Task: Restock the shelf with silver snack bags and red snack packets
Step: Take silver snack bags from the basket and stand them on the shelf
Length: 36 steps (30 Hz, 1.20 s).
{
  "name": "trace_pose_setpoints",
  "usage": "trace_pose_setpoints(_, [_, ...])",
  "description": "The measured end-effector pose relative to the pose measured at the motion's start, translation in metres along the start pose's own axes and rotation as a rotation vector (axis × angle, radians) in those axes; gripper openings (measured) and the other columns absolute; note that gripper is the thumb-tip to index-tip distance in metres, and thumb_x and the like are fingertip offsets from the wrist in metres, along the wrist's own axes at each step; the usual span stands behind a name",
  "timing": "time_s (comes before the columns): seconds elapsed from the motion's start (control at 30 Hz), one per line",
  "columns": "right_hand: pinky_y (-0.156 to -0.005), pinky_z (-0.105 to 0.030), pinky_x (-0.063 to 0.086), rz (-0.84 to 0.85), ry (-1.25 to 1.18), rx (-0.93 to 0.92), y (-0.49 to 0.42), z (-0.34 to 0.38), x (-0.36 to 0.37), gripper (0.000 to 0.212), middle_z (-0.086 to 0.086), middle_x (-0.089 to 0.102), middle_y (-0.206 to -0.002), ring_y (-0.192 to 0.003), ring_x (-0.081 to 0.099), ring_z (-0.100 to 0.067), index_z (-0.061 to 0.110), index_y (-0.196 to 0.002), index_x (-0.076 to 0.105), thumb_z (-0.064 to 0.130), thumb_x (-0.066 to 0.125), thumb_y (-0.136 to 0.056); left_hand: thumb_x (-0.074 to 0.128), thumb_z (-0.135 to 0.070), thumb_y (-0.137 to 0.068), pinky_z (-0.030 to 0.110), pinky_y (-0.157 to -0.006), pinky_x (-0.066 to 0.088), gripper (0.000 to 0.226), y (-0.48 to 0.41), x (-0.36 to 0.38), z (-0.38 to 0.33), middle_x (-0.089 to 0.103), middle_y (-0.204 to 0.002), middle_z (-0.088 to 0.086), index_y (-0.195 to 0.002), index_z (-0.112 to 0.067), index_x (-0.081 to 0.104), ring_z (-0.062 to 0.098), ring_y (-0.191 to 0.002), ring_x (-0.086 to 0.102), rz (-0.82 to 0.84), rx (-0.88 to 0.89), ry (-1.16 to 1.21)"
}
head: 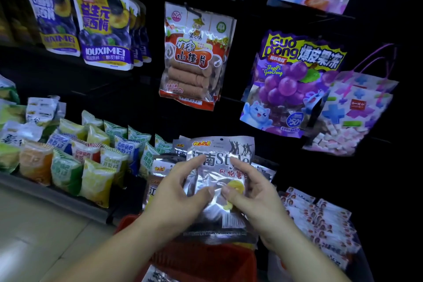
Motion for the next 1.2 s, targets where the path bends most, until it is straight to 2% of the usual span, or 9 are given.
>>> trace_pose_setpoints(0.27, [-0.098,-0.032,0.057,-0.115,0.134,-0.051,-0.002,0.0,-0.005,0.053,0.016,0.063,-0.137,-0.126,0.061,-0.01,0.049,-0.123,0.068,0.006,0.074,-0.092,0.079,-0.03,-0.089,0.027,-0.115,0.038,0.074,-0.003,0.001,0.002,0.039,-0.148,-0.028,-0.15,-0.047,0.042,-0.005,-0.138,0.035,-0.044,0.004,-0.022])
trace_pose_setpoints(0.4, [-0.07,-0.042,0.058,-0.126,0.212,-0.026,0.001,0.0,-0.007,0.05,-0.008,0.068,-0.113,-0.092,0.06,-0.047,0.055,-0.132,0.057,0.017,0.064,-0.101,0.075,-0.036,-0.09,0.015,-0.112,0.029,0.066,0.002,-0.007,-0.007,0.029,-0.157,-0.017,-0.148,-0.04,0.046,-0.001,-0.142,0.027,-0.188,0.143,-0.353])
trace_pose_setpoints(0.47, [-0.073,-0.028,0.052,-0.13,0.239,-0.053,0.002,0.005,-0.008,0.05,-0.005,0.071,-0.103,-0.084,0.065,-0.027,0.058,-0.129,0.058,0.016,0.062,-0.102,0.072,-0.039,-0.091,0.008,-0.105,0.031,0.06,0.007,0.002,-0.02,0.035,-0.145,-0.025,-0.147,-0.038,0.05,-0.012,-0.133,0.03,-0.176,0.258,-0.397])
trace_pose_setpoints(0.6, [-0.093,-0.038,0.058,0.114,-0.021,0.072,0.005,0.005,0.015,0.068,0.0,0.074,-0.123,-0.111,0.07,-0.017,0.032,-0.135,0.065,-0.019,0.046,-0.095,0.069,-0.057,-0.087,0.029,-0.105,0.049,0.071,0.012,0.022,-0.019,0.043,-0.145,-0.035,-0.149,-0.058,0.034,-0.008,-0.136,0.041,-0.001,0.146,-0.14])
trace_pose_setpoints(0.73, [-0.106,-0.061,0.048,0.284,-0.22,0.139,0.016,0.013,0.026,0.036,-0.014,0.068,-0.132,-0.124,0.065,-0.033,0.003,-0.112,0.052,-0.018,0.042,-0.086,0.071,-0.024,-0.095,0.01,-0.081,0.052,0.062,0.003,0.008,-0.009,0.058,-0.133,-0.021,-0.144,-0.051,0.042,-0.01,-0.116,0.057,-0.023,0.025,-0.005])
trace_pose_setpoints(0.87, [-0.081,-0.042,0.06,-0.09,0.091,0.026,0.007,0.013,-0.007,0.027,-0.006,0.064,-0.129,-0.105,0.071,-0.026,0.023,-0.114,0.057,0.002,0.062,-0.098,0.065,-0.019,-0.1,0.028,-0.096,0.054,0.044,-0.005,-0.006,0.004,0.065,-0.132,-0.013,-0.135,-0.043,0.055,0.012,-0.123,0.061,0.074,-0.042,-0.044])
trace_pose_setpoints(0.93, [-0.088,-0.034,0.056,-0.194,0.319,-0.052,0.004,0.016,-0.019,0.066,0.011,0.047,-0.142,-0.122,0.058,-0.01,0.057,-0.136,0.046,0.029,0.08,-0.087,0.063,-0.015,-0.101,0.047,-0.098,0.056,0.038,-0.004,-0.005,0.008,0.072,-0.125,-0.008,-0.132,-0.036,0.059,0.017,-0.115,0.068,0.164,-0.088,0.04])
trace_pose_setpoints(1.03, [-0.099,-0.022,0.045,-0.137,0.395,-0.068,0.002,0.012,-0.02,0.092,0.023,0.033,-0.154,-0.138,0.038,0.001,0.066,-0.146,0.029,0.04,0.086,-0.079,0.062,-0.006,-0.1,0.05,-0.092,0.059,0.039,-0.003,0.0,0.013,0.074,-0.121,0.002,-0.135,-0.023,0.057,0.024,-0.11,0.072,0.219,-0.16,0.206])
trace_pose_setpoints(1.2, [-0.076,-0.057,0.06,-0.262,0.275,-0.067,-0.011,0.0,-0.036,0.022,-0.006,0.074,-0.091,-0.087,0.072,-0.034,0.033,-0.089,0.072,0.012,0.08,-0.088,0.064,-0.003,-0.098,0.03,-0.086,0.059,0.027,-0.012,-0.003,0.023,0.077,-0.108,-0.004,-0.114,-0.024,0.069,0.016,-0.101,0.072,0.094,-0.125,0.067])
Point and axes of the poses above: each hand's wrist, its own y-axis away from the middle knuckle, its own x-axis out of the palm, z = x × y, the point moved 7 cm from there along -y, towards the middle knuckle
